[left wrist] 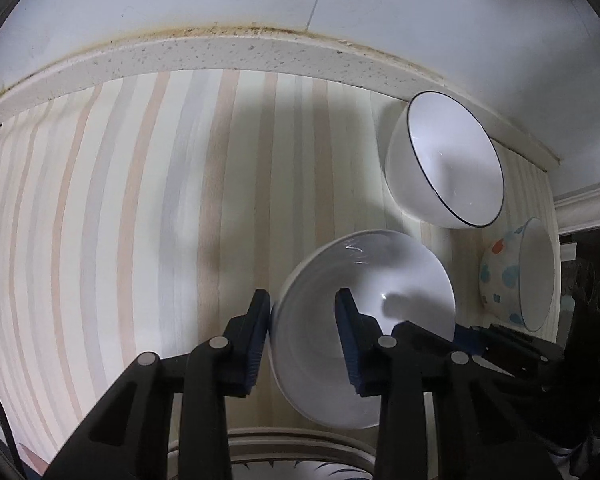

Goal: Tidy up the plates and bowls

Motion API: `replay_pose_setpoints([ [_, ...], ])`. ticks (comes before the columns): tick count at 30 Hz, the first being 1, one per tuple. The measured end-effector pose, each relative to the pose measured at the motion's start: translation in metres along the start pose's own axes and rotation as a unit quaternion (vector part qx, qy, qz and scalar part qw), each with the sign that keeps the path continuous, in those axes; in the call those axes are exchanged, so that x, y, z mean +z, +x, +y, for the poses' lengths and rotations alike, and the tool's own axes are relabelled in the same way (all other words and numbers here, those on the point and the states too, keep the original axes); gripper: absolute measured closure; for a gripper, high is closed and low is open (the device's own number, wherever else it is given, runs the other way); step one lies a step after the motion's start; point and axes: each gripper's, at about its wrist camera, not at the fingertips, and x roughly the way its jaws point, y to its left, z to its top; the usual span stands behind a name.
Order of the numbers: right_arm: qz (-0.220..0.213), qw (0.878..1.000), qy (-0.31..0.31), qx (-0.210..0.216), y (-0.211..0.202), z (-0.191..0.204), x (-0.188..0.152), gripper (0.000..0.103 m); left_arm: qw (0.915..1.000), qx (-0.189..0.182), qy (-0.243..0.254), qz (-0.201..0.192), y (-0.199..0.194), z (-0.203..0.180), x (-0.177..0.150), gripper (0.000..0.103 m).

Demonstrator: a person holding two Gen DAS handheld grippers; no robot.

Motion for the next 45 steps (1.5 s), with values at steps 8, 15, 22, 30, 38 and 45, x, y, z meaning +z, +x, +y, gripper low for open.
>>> replay_pose_setpoints([
  [8, -0.004, 1.0, 0.001, -0.001, -0.021, 0.009, -0.006, 0.077, 0.9997, -0.002, 0.02, -0.012, -0.023, -0.021, -0.009, 0.073],
  [15, -0.015, 1.0, -0.005, -0.005, -0.071, 0.006, -0.032, 0.077, 0.9986, -0.017, 0.048, -0.016, -0.052, -0.051, -0.037, 0.073],
  [22, -0.011, 1.0, 0.009, -0.009, -0.119, -0.015, -0.076, 0.077, 0.9967, -0.033, 0.073, 0.007, -0.054, -0.081, -0.063, 0.073],
  [30, 0.004, 0.999, 0.045, -0.004, -0.138, -0.048, -0.129, 0.077, 0.993, -0.036, 0.098, 0.055, -0.038, -0.105, -0.1, 0.073],
  [38, 0.046, 0.991, 0.12, 0.027, -0.12, -0.098, -0.173, 0.077, 0.9869, -0.023, 0.119, 0.107, -0.004, -0.123, -0.117, 0.073],
  [45, 0.061, 0.985, 0.159, 0.031, -0.104, -0.126, -0.184, 0.077, 0.9848, -0.021, 0.127, 0.117, 0.008, -0.135, -0.115, 0.073],
])
